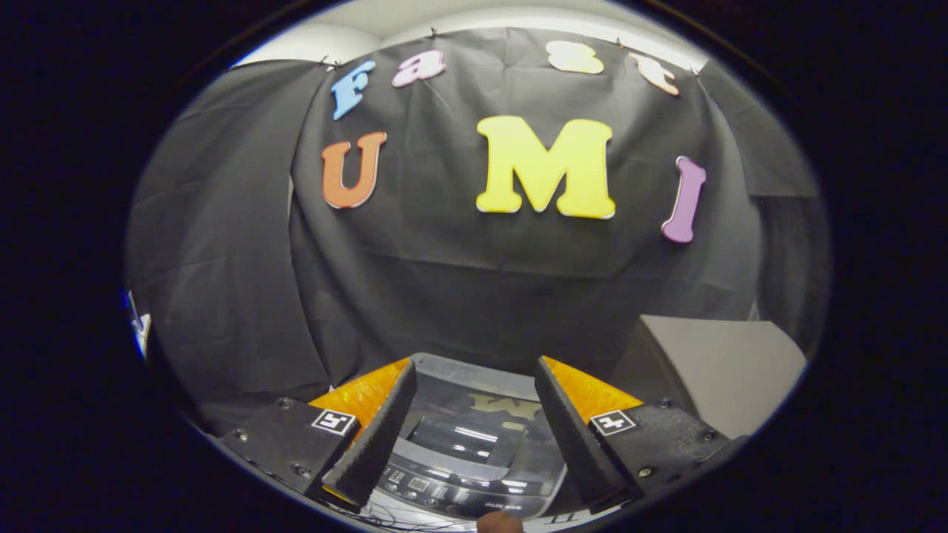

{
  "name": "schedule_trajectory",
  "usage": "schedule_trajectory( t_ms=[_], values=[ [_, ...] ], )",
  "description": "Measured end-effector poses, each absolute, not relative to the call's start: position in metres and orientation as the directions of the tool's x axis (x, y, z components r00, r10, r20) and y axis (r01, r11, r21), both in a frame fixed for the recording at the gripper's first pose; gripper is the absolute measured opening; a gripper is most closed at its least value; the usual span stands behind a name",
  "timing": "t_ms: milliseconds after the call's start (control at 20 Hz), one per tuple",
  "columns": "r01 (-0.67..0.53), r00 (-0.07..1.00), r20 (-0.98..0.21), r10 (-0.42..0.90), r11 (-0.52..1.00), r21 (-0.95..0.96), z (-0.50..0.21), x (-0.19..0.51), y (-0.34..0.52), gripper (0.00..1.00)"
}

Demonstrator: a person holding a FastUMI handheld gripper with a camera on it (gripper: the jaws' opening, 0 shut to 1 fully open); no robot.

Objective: Put the clothes into the washing machine and then close the washing machine lid.

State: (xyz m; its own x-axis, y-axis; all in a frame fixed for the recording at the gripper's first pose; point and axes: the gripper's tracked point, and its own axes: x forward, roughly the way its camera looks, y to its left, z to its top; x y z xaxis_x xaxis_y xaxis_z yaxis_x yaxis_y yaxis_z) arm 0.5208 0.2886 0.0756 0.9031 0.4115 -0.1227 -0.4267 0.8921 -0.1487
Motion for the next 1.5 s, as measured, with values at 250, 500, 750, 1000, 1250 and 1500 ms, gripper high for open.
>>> schedule_trajectory(
  t_ms=[250, 500, 750, 1000, 1250, 1500],
  values=[
    [-0.358, 0.934, -0.039, 0.356, 0.927, -0.109, 0.104, 0.417, 0.213, 1.00],
    [-0.267, 0.963, 0.009, 0.269, 0.961, -0.067, 0.125, 0.316, 0.120, 1.00],
    [-0.198, 0.977, 0.061, 0.202, 0.978, -0.067, 0.139, 0.249, 0.055, 1.00],
    [-0.193, 0.976, 0.092, 0.198, 0.979, -0.060, 0.148, 0.203, 0.019, 1.00],
    [-0.193, 0.977, 0.089, 0.194, 0.981, -0.019, 0.153, 0.185, -0.014, 1.00],
    [-0.194, 0.981, 0.039, 0.192, 0.980, 0.052, 0.140, 0.172, -0.032, 1.00]
  ],
)
